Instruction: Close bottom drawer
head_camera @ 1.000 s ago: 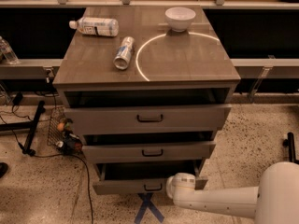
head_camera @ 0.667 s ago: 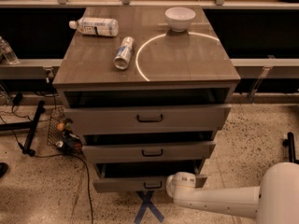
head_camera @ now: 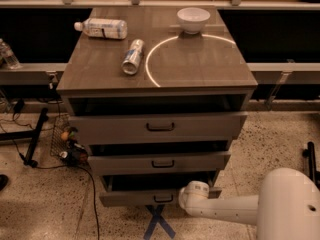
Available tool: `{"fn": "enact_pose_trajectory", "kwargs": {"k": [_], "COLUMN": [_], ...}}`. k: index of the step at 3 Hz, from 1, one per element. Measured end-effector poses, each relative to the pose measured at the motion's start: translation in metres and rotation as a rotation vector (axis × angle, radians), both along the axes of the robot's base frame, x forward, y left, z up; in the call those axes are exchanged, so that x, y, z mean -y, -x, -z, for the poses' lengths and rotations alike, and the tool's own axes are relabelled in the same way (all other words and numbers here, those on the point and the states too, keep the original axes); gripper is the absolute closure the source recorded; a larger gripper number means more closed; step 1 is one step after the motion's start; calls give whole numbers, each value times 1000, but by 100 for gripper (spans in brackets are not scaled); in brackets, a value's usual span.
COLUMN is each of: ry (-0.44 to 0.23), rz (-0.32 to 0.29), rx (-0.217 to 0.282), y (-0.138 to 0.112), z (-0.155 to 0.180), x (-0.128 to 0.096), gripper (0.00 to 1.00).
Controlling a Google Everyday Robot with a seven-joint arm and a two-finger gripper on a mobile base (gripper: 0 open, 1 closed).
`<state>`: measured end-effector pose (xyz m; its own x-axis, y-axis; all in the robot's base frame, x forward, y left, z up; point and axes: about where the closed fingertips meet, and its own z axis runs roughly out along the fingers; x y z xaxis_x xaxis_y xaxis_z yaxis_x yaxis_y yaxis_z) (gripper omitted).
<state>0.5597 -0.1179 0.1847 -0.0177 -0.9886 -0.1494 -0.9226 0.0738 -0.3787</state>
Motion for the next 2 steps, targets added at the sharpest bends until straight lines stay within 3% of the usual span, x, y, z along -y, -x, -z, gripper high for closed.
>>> {"fn": "enact_pose_trajectory", "kwargs": {"k": [1,2], "ry": [1,-6], "rz": [6,17], "rx": [-24,-6], "y": [-9,-23], "z": [21,26], "x": [5,9], "gripper": [100,100]}}
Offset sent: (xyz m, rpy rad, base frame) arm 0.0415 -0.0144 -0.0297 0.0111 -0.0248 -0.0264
